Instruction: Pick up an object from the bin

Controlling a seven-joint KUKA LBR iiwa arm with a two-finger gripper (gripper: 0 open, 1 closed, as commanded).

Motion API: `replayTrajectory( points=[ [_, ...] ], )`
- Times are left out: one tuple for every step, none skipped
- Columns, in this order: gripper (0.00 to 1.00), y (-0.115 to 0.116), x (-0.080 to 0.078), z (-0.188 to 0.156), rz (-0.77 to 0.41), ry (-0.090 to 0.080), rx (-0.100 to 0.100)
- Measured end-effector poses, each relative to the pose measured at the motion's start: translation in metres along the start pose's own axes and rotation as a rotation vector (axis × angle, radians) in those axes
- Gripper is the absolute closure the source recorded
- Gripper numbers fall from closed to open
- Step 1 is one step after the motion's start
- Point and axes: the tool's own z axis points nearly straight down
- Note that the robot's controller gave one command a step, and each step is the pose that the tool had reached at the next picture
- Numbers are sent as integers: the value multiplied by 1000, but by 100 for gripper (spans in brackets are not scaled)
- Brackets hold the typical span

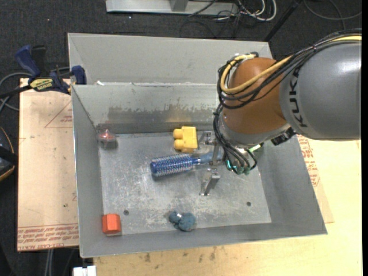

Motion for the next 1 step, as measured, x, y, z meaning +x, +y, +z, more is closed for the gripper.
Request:
replayTrajectory(
  points=[
    [0, 13, -29, 89, -22, -24, -2]
  ],
)
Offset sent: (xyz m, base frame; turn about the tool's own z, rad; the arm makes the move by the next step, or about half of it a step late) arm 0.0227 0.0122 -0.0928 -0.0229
